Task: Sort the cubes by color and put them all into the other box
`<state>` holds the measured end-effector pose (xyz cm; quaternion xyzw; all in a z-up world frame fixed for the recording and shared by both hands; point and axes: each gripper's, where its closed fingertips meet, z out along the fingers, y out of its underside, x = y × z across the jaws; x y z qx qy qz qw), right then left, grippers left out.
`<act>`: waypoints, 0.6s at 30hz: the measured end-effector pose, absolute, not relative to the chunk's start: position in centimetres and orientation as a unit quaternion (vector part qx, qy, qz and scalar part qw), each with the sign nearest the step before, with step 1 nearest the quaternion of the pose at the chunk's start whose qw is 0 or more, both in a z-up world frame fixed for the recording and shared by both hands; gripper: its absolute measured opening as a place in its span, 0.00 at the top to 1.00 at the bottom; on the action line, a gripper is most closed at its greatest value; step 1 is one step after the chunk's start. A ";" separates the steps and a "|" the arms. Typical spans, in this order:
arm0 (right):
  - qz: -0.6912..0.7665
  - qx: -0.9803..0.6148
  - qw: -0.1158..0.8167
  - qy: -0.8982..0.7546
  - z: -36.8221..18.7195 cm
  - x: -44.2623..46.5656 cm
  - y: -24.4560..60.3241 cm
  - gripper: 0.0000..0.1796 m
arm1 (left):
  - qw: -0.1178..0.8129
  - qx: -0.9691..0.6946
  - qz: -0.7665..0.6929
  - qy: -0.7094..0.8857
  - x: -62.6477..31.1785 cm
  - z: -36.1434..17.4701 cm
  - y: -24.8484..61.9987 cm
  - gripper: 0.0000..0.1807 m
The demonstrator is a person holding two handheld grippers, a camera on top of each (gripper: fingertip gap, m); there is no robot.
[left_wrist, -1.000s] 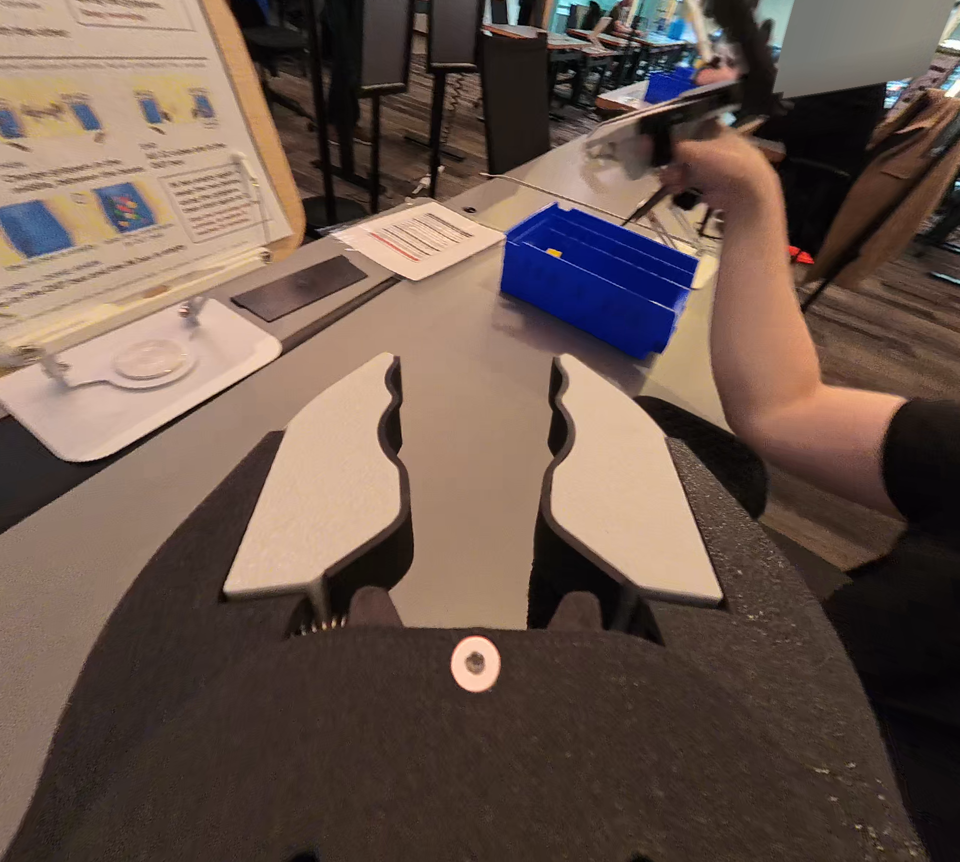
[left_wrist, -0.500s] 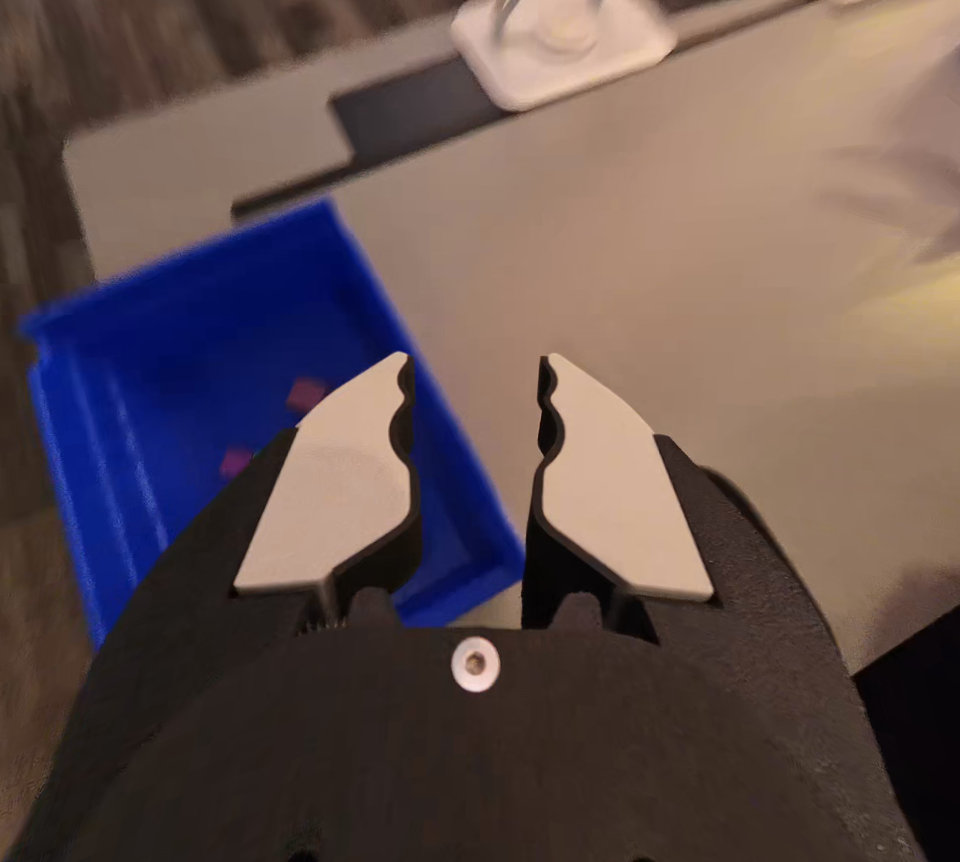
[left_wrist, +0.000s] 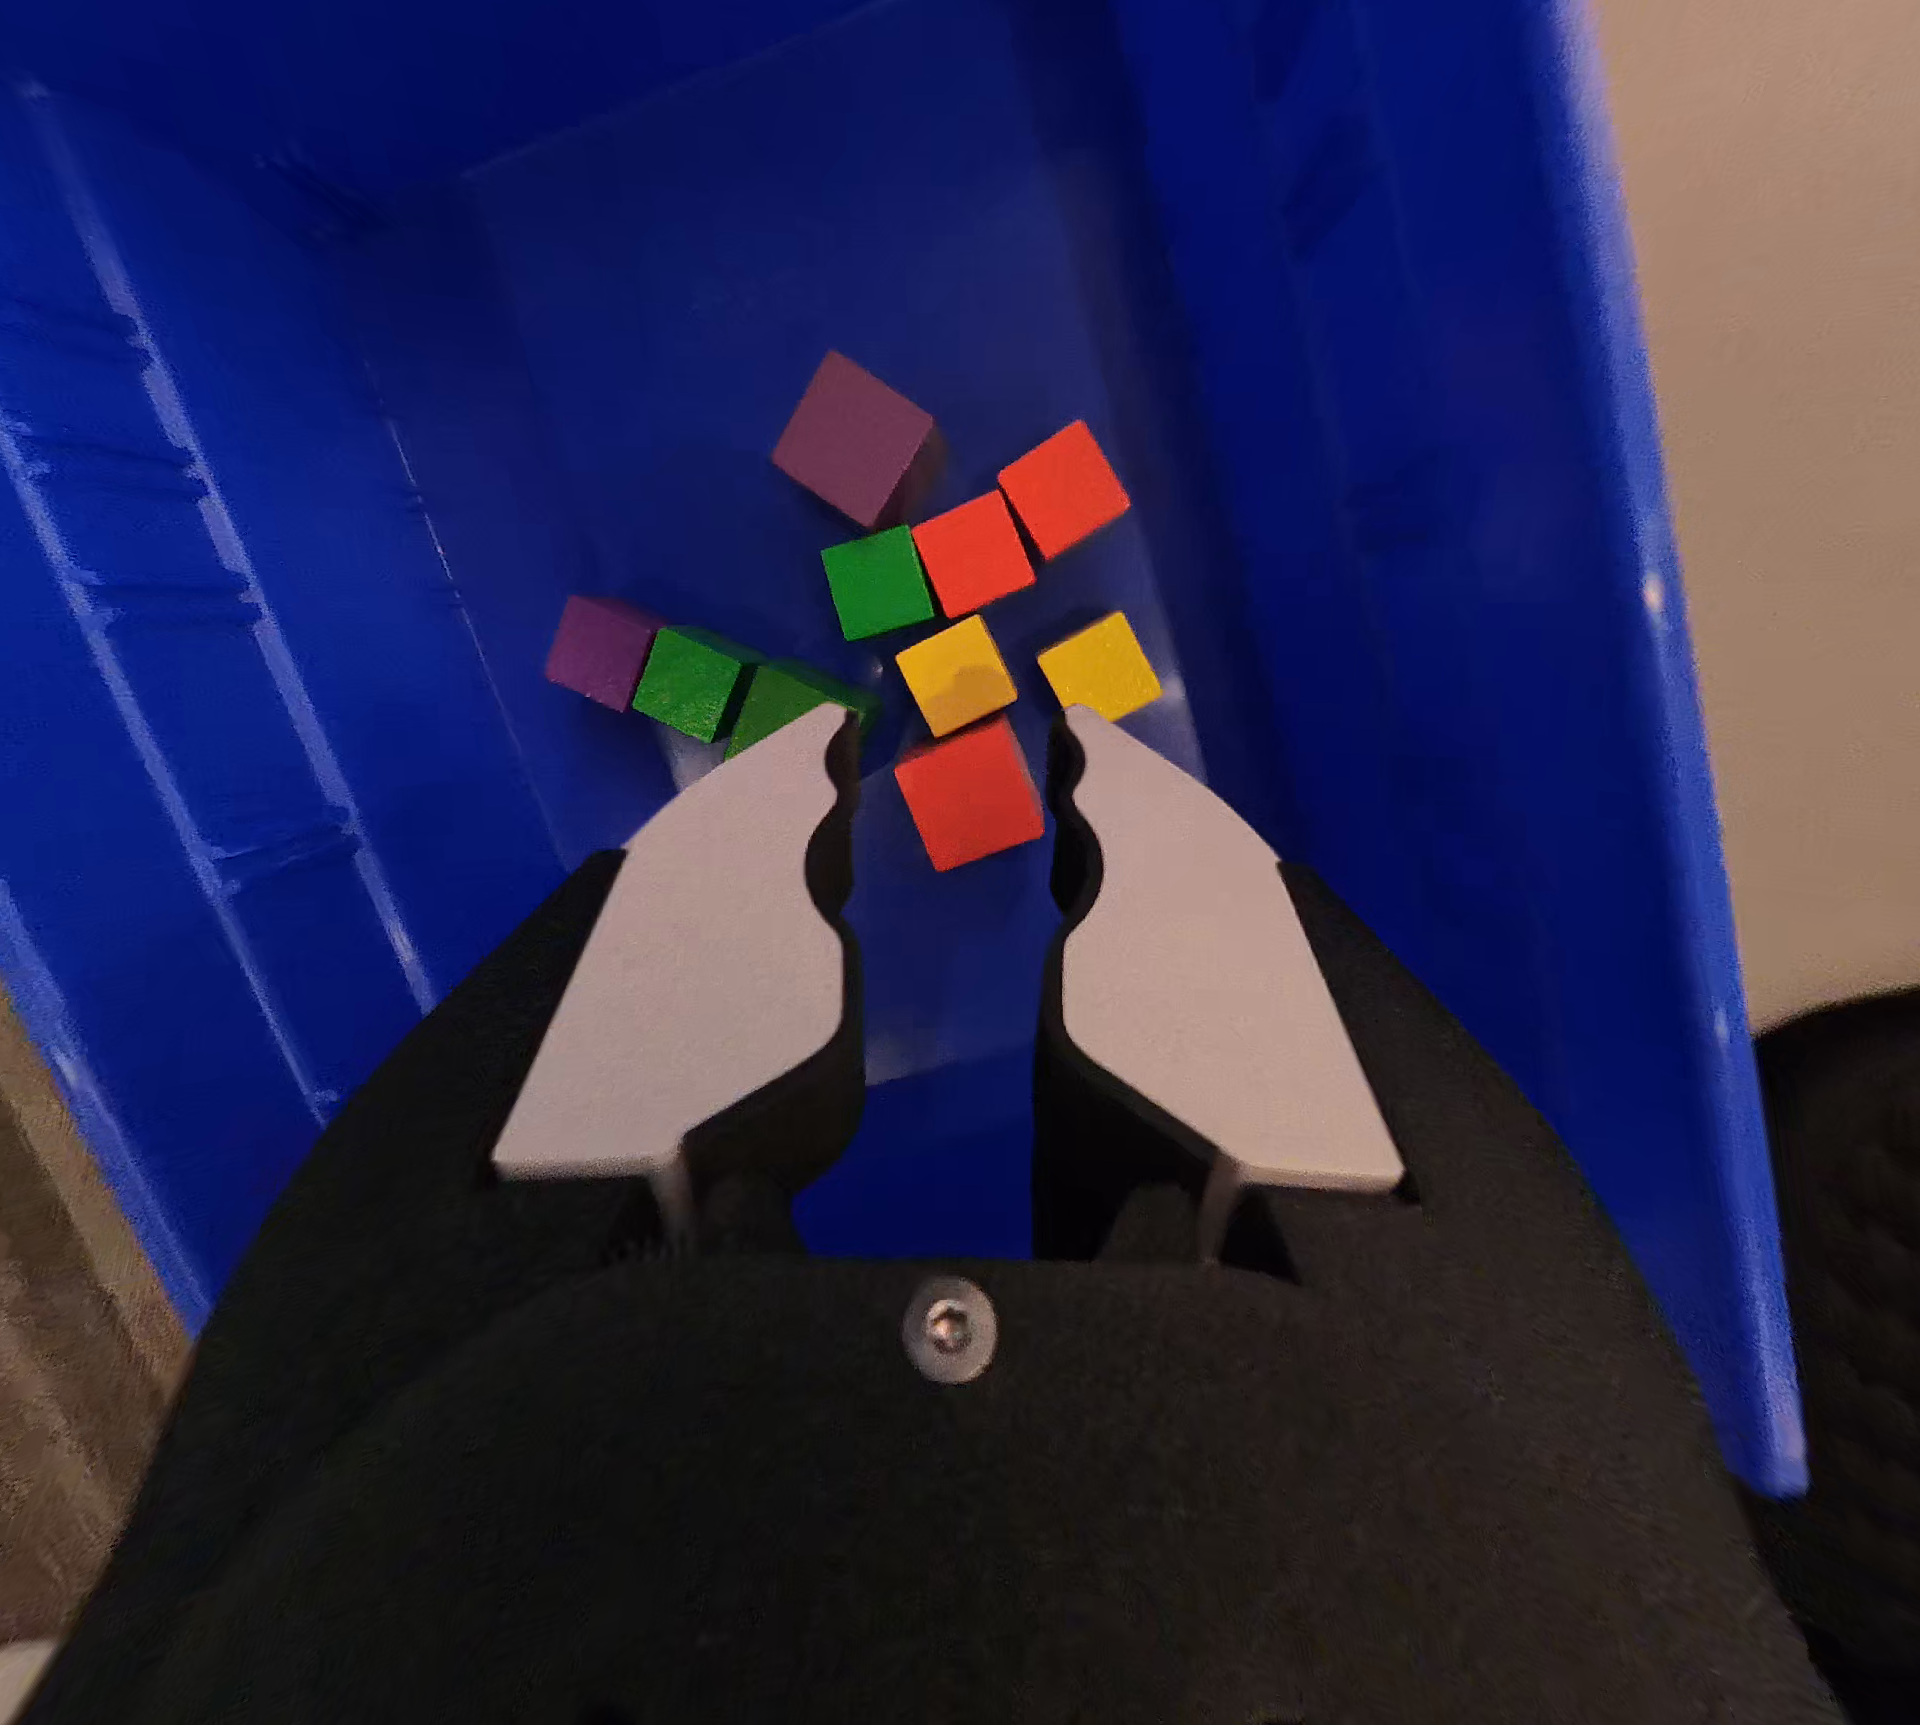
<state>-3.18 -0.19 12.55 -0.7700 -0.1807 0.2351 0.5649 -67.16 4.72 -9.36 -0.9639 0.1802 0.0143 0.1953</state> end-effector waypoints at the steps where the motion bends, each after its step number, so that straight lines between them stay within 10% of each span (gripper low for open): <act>1: 0.235 -0.771 0.565 -0.177 12.5 -2.9 -0.2 0.74 | 0.182 -0.968 0.024 0.173 -67.4 -9.8 4.8 0.80; 18: 0.198 -0.793 0.554 -0.157 11.3 -0.6 0.2 0.73 | 0.070 -0.994 0.063 0.051 -68.5 -11.5 5.2 0.77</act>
